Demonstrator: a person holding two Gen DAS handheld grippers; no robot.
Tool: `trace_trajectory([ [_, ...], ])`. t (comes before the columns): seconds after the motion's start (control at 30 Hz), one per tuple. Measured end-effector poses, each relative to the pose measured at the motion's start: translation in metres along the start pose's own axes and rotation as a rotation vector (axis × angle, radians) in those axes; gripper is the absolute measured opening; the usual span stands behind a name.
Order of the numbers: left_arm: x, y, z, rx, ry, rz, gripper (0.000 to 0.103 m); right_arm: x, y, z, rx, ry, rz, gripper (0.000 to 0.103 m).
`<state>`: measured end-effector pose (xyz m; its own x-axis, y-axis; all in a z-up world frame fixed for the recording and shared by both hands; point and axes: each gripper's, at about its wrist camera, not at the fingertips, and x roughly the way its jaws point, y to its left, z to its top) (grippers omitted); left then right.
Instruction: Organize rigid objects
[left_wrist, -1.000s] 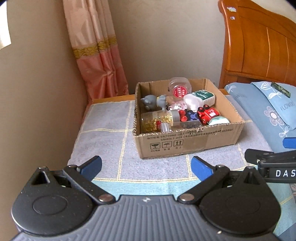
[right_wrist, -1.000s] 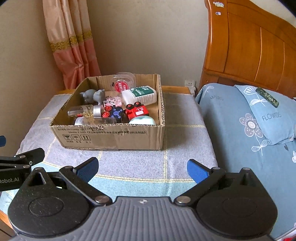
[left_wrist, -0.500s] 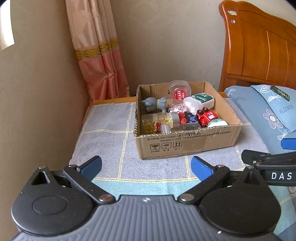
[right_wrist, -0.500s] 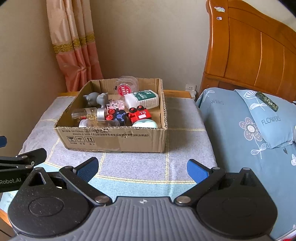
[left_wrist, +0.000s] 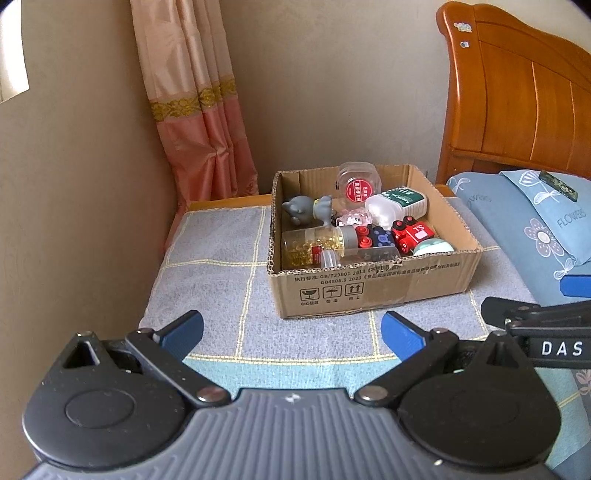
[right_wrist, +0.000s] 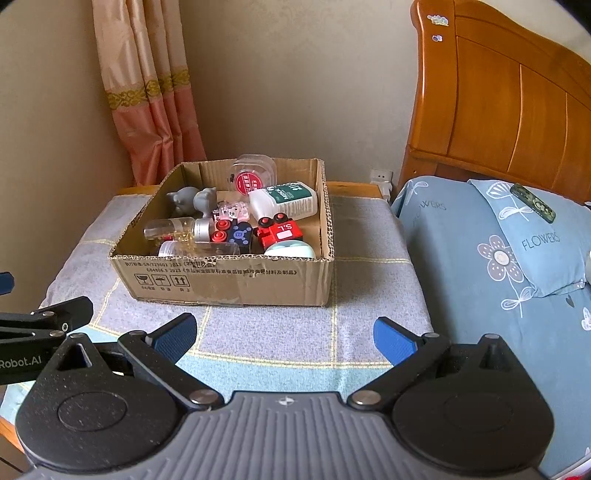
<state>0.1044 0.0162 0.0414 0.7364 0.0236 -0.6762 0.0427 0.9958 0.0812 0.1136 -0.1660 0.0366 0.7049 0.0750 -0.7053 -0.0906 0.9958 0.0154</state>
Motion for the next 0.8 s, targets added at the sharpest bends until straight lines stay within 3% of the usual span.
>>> trace_trajectory([
  [0.8,-0.0023,-0.0004,0.0015,-0.001,-0.008,-0.009,0.102,-0.0035,0.001,0.001,-0.001,-0.008,0.007,0.103],
])
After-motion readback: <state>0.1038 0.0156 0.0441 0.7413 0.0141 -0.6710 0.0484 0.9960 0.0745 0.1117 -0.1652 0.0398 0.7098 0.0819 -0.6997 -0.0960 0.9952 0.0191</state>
